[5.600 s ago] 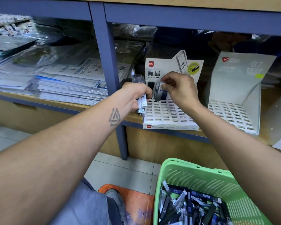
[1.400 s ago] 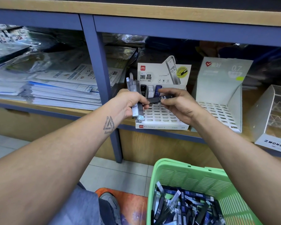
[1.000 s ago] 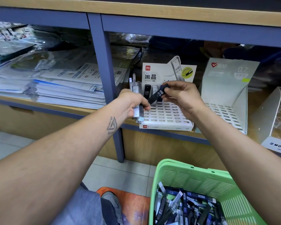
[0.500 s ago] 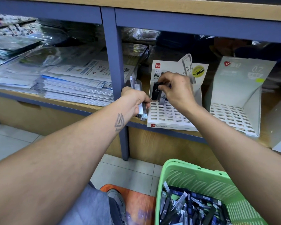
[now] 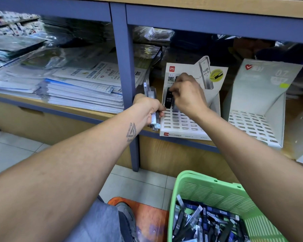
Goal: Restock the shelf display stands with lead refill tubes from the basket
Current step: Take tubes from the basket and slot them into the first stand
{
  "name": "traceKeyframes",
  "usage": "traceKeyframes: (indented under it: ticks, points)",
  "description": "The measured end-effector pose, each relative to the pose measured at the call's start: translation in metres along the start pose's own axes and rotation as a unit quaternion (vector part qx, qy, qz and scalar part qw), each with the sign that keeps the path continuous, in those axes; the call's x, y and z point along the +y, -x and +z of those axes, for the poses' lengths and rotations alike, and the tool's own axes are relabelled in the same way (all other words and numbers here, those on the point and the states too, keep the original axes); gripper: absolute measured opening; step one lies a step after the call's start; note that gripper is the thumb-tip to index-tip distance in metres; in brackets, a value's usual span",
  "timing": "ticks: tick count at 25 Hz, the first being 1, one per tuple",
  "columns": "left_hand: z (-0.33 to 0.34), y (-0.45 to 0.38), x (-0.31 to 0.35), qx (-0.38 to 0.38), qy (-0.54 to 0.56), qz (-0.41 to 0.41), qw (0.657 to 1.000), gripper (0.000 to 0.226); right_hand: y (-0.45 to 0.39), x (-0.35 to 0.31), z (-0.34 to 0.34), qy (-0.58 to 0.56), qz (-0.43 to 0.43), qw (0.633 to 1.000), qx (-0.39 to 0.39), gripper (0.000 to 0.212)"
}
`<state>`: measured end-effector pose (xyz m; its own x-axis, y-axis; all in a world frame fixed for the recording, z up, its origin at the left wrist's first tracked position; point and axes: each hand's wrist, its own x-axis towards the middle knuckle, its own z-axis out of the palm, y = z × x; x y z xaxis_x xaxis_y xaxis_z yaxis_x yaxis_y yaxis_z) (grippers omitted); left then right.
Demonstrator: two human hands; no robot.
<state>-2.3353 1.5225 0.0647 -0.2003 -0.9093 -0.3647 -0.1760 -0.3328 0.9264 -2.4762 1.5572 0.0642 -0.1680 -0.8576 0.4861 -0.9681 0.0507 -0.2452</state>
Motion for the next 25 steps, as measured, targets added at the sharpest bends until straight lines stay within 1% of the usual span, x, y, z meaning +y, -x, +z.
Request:
traceKeyframes:
  ticks: [2,3,4,5,6,7,8,9,10,11,12,14,16,17,18,21,22,25]
  points:
    - [0.001,0.001,0.003,-0.033,0.06,-0.003,0.998,0.041,0.004,-0.001,-0.003,0.009,-0.012,1.0,-0.002,0.026]
    - [0.001,0.004,0.005,-0.055,0.086,-0.004,0.995,0.037,0.008,0.0,-0.006,-0.01,-0.018,1.0,0.003,0.027]
    - [0.001,0.007,0.007,-0.076,0.104,-0.004,0.992,0.032,0.013,-0.003,-0.01,-0.057,-0.009,0.998,0.01,0.027]
    - [0.002,0.009,0.008,-0.093,0.119,-0.005,0.989,0.03,0.019,-0.006,-0.014,-0.127,0.025,0.992,0.007,0.025]
    - [0.004,0.011,0.008,-0.108,0.132,-0.008,0.985,0.029,0.026,-0.01,-0.02,-0.212,0.079,0.974,-0.014,0.02]
    - [0.007,0.012,0.007,-0.12,0.146,-0.013,0.982,0.031,0.033,-0.013,-0.026,-0.293,0.136,0.945,-0.055,0.015]
    - [0.009,0.014,0.007,-0.129,0.16,-0.016,0.979,0.032,0.041,-0.015,-0.03,-0.357,0.186,0.909,-0.112,0.013]
    - [0.012,0.016,0.006,-0.132,0.168,-0.015,0.977,0.031,0.048,-0.016,-0.035,-0.398,0.218,0.874,-0.172,0.014]
    - [0.014,0.017,0.006,-0.125,0.169,-0.01,0.978,0.027,0.054,-0.014,-0.039,-0.423,0.236,0.846,-0.223,0.018]
    - [0.017,0.019,0.006,-0.116,0.168,-0.007,0.979,0.025,0.058,-0.011,-0.041,-0.447,0.244,0.822,-0.255,0.024]
    - [0.019,0.019,0.006,-0.109,0.167,-0.005,0.98,0.025,0.06,-0.008,-0.044,-0.472,0.246,0.802,-0.271,0.031]
    - [0.022,0.02,0.006,-0.096,0.164,-0.003,0.982,0.033,0.062,-0.001,-0.045,-0.505,0.244,0.78,-0.279,0.042]
    - [0.026,0.022,0.006,-0.078,0.157,0.001,0.984,0.034,0.063,0.002,-0.045,-0.511,0.24,0.779,-0.273,0.047]
    - [0.028,0.022,0.006,-0.071,0.153,0.003,0.986,0.032,0.064,0.002,-0.045,-0.507,0.233,0.786,-0.268,0.049]
    - [0.029,0.023,0.005,-0.067,0.151,0.006,0.986,0.032,0.064,0.002,-0.045,-0.494,0.222,0.798,-0.263,0.049]
    - [0.032,0.024,0.005,-0.06,0.156,0.012,0.986,0.036,0.066,0.001,-0.047,-0.42,0.16,0.856,-0.256,0.052]
    - [0.033,0.026,0.006,-0.06,0.154,0.018,0.986,0.038,0.066,0.001,-0.049,-0.405,0.143,0.867,-0.255,0.051]
    - [0.039,0.034,0.009,-0.051,0.145,0.041,0.987,0.04,0.071,0.003,-0.064,-0.408,0.121,0.869,-0.251,0.047]
